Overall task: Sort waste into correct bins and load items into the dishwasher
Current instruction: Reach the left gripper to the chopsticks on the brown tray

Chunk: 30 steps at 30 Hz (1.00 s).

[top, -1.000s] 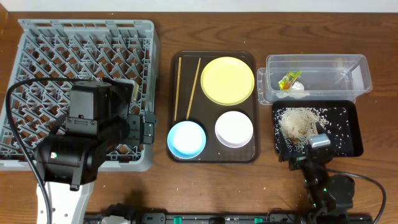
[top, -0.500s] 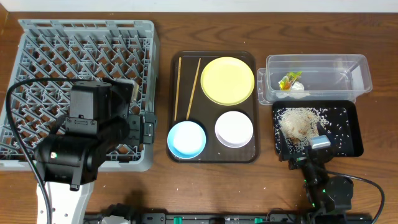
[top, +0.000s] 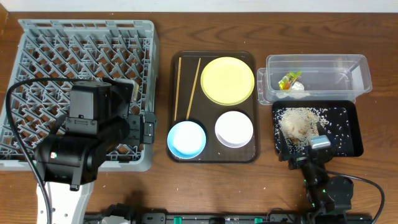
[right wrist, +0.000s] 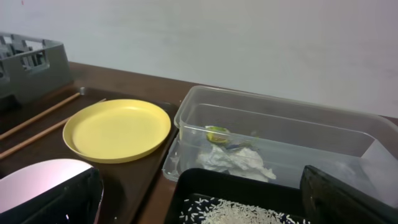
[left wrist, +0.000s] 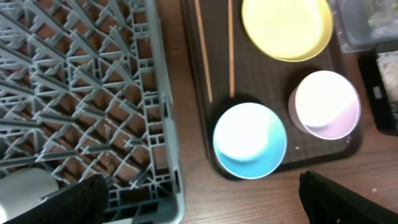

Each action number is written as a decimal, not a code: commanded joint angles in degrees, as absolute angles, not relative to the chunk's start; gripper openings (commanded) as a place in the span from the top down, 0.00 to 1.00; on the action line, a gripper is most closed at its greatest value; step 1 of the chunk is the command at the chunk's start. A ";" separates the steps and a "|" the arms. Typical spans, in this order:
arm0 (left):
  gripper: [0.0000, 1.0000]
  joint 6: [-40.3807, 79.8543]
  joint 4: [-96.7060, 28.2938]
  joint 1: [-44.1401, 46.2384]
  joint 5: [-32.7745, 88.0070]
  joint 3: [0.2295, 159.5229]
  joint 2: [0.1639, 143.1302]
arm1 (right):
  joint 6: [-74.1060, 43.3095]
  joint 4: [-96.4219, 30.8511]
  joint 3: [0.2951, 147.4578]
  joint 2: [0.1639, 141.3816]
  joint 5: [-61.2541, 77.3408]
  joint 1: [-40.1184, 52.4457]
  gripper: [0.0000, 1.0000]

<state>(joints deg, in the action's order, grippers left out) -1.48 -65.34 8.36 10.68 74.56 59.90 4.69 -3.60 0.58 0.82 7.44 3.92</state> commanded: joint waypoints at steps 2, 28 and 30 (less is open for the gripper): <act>0.02 1.61 -64.55 8.56 19.00 75.33 59.90 | 5.23 -3.60 0.32 0.30 6.92 3.40 0.01; 0.31 8.23 -26.57 20.60 -0.67 75.35 106.80 | 5.23 -3.60 0.32 0.30 6.92 3.40 0.01; 0.46 8.25 -25.26 20.53 -1.08 75.35 109.75 | 5.23 -3.60 0.32 0.30 6.92 3.40 0.01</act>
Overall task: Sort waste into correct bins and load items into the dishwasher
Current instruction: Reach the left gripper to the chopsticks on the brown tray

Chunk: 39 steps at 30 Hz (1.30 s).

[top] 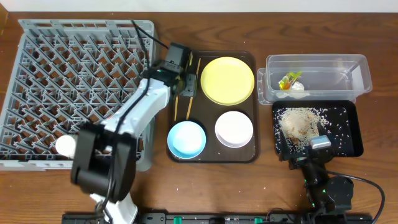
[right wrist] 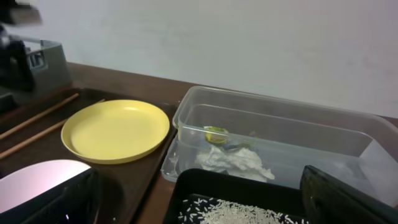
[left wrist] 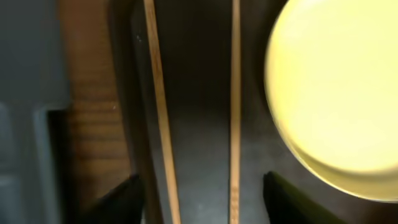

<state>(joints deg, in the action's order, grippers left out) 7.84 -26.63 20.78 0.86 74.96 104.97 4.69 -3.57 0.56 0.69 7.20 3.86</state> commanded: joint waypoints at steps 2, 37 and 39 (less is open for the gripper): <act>0.47 8.27 -23.79 20.16 -1.15 75.35 112.68 | 5.23 -3.60 0.32 0.32 6.92 3.40 0.01; 0.58 10.15 -22.26 20.01 -4.49 75.22 108.86 | 5.23 -3.60 0.32 0.32 6.92 3.40 0.01; 0.58 10.13 -22.20 20.01 -5.34 75.09 110.39 | 5.23 -3.60 0.32 0.32 6.92 3.40 0.01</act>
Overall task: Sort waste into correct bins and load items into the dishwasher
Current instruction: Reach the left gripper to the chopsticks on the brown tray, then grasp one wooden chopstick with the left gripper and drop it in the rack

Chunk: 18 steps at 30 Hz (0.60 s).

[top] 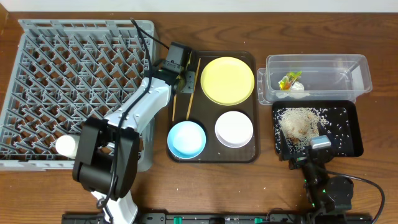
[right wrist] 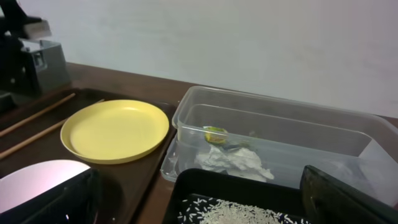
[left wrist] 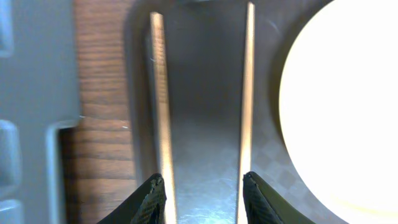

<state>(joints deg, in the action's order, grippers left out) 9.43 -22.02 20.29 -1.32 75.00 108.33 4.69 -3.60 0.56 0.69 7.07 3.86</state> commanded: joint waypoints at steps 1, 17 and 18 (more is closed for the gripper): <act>0.58 10.15 -22.15 20.01 -5.45 75.09 111.50 | 5.23 -3.60 0.32 0.32 6.92 3.40 0.01; 0.78 10.20 -22.85 19.84 -3.03 75.09 119.44 | 5.23 -3.60 0.32 0.32 6.92 3.40 0.01; 0.81 10.20 -23.09 19.84 -2.98 75.09 119.28 | 5.23 -3.60 0.32 0.32 6.92 3.40 0.01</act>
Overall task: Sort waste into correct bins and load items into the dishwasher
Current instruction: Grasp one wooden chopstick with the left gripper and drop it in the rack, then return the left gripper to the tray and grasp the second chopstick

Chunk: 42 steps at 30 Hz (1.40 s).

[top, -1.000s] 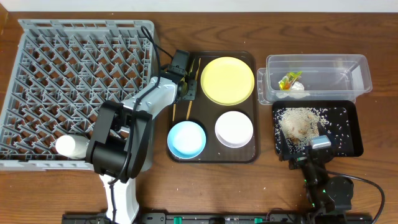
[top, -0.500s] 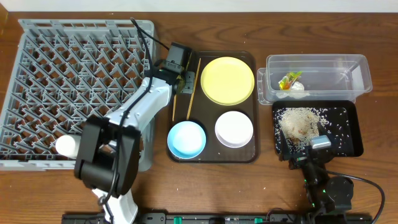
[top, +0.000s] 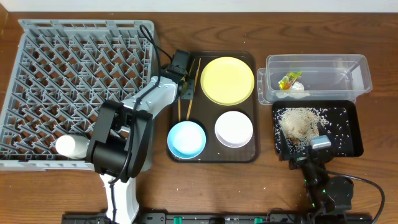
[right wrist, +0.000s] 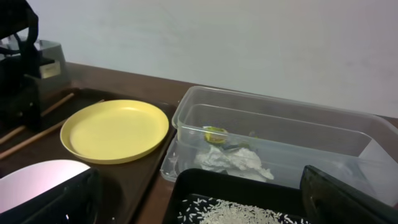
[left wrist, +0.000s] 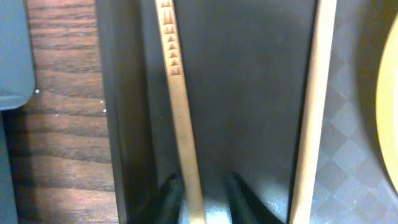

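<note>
Two wooden chopsticks lie on the left side of the dark tray. In the left wrist view the left chopstick runs down between my fingers, and the other chopstick lies to its right. My left gripper is low over the tray with its jaws narrowly open astride the left chopstick; a small gap shows on the right side. From overhead the left gripper hides the chopsticks' middle. The right gripper rests wide open at the black bin's near edge, holding nothing.
On the tray sit a yellow plate, a white bowl and a blue bowl. The grey rack holds a white cup. A clear bin holds wrappers; a black bin holds rice.
My left gripper has dropped closer to the tray and its jaws have narrowed around the left chopstick. The right arm and the dishes are unchanged.
At first my left gripper hung open over the rack's right edge, near a white cup lying in the rack. Then it was over the tray's chopsticks, open. It stood lower with both chopsticks in view, and now straddles the left one closely.
</note>
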Each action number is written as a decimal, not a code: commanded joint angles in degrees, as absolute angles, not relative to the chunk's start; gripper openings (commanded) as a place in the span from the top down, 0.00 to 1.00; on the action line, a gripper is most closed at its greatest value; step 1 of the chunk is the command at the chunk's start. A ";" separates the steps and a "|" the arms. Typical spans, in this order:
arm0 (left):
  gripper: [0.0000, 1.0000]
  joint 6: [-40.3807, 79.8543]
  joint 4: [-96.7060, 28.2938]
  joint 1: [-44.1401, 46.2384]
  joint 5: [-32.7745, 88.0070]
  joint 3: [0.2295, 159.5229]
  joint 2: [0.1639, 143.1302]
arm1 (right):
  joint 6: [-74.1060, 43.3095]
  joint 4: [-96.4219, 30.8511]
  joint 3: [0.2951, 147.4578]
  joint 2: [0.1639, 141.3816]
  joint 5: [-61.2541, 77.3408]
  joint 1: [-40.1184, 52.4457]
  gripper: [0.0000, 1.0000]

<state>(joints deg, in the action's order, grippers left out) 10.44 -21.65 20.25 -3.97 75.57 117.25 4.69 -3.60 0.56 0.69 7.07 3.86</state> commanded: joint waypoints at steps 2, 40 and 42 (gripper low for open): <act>0.89 10.22 -23.81 19.84 -2.98 75.11 118.65 | 5.23 -3.60 0.32 0.32 6.92 3.40 0.01; 0.51 1.15 -41.74 9.85 -9.19 73.12 92.86 | 5.23 -3.60 0.32 0.32 6.92 3.40 0.01; 0.46 1.32 -41.69 9.85 -6.81 73.21 92.77 | 5.23 -3.60 0.32 0.32 6.92 3.40 0.01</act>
